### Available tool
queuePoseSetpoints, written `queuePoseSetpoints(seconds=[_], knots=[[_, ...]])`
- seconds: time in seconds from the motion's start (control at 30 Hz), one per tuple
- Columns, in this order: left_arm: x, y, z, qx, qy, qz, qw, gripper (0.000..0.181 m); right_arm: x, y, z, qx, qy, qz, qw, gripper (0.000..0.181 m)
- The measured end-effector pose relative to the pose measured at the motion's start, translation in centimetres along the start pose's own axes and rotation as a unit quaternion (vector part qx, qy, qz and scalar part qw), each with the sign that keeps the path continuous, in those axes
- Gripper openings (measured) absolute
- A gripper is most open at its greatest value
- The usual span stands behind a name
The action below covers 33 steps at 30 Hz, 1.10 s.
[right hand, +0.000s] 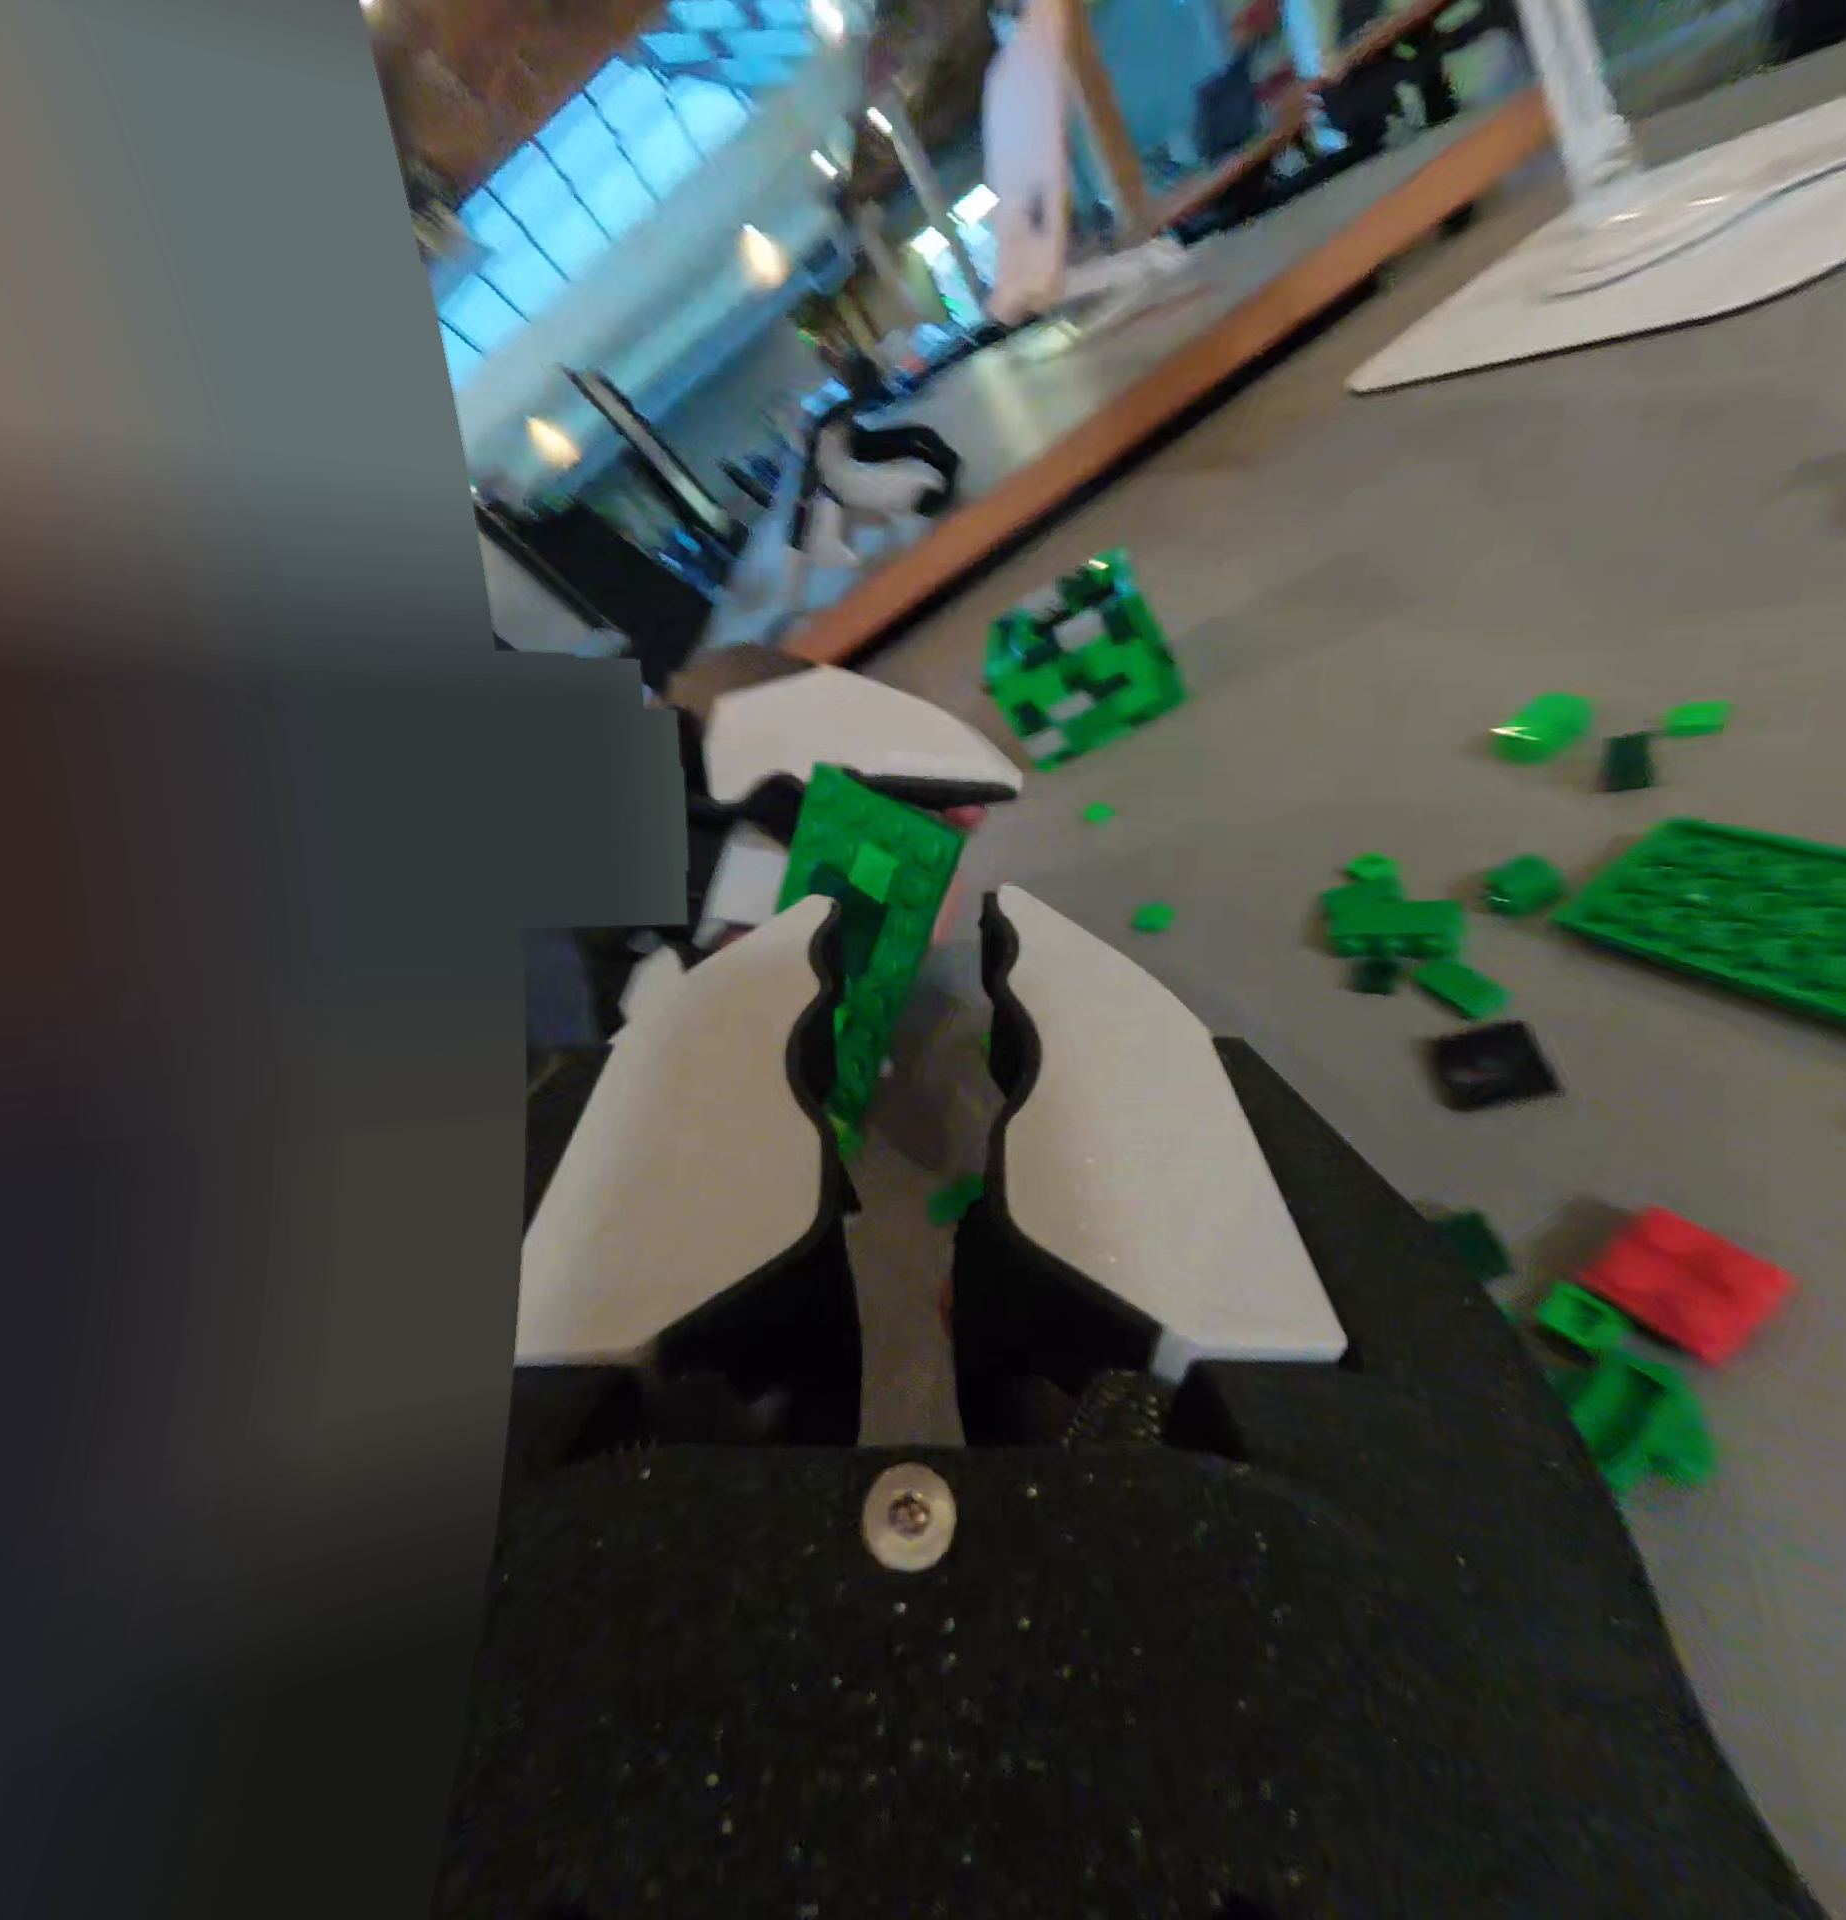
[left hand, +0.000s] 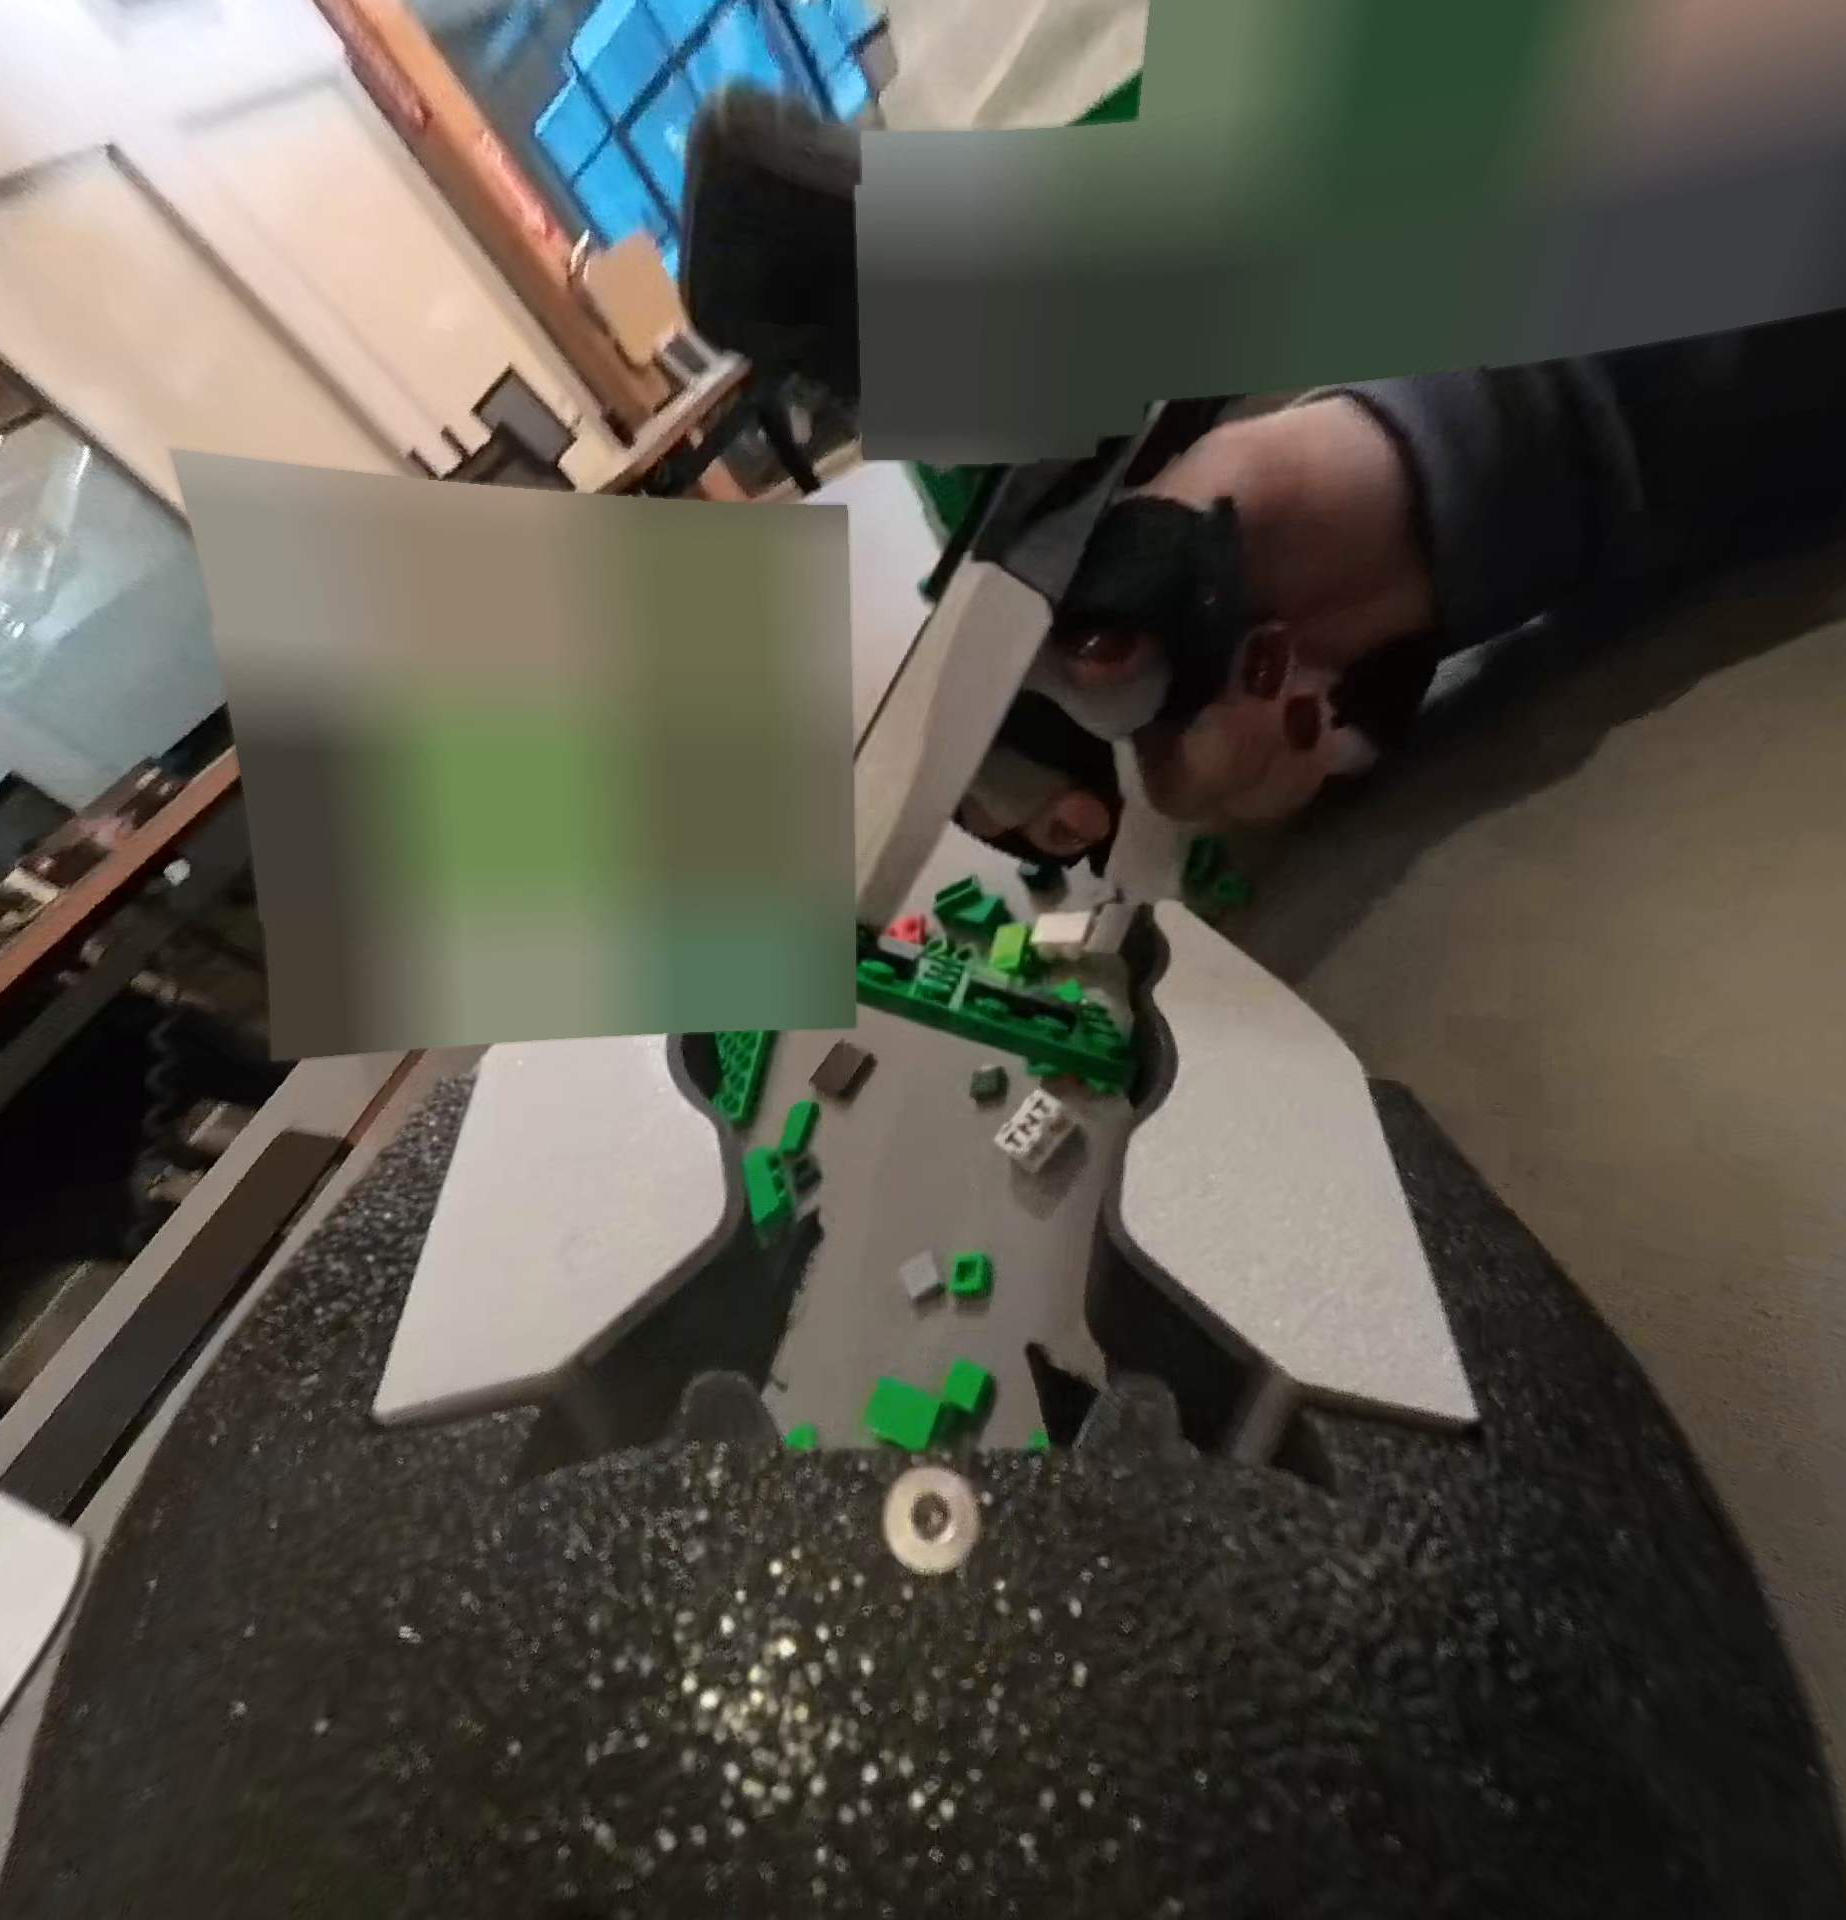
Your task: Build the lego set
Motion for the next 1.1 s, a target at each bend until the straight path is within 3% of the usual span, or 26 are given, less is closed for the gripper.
queuePoseSetpoints(seconds=[0.17,0.43,0.7,0.9,1.1], knots=[[-0.3,0.4,0.1,0.016,0.020,-0.025,0.999,0.076,-0.3,-0.2,0.2,-0.009,0.004,0.003,1.000,0.026],[-1.3,-0.3,0.6,-0.075,0.091,-0.076,0.990,0.076,-0.7,-0.3,0.5,0.014,0.003,0.044,0.999,0.033],[-1.0,-0.5,-0.2,-0.059,0.023,-0.069,0.996,0.076,-0.2,-0.3,0.3,-0.008,-0.004,-0.032,0.999,0.025],[-1.0,-0.7,-0.3,-0.065,0.024,-0.075,0.995,0.076,0.0,0.0,0.3,0.021,0.002,-0.031,0.999,0.024],[-0.8,-0.8,-0.6,-0.041,-0.011,-0.059,0.997,0.076,0.1,-0.3,0.1,0.001,0.020,-0.084,0.996,0.024]])
Point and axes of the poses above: each gripper's, where its closed fingertips meet, x back along the fingers, z out of its underside, y = z × x across the jaws, the point moved 10 cm from there along x, back along the fingers, and after that the axes turned 6 degrees about -x, right-handed, at the moved point
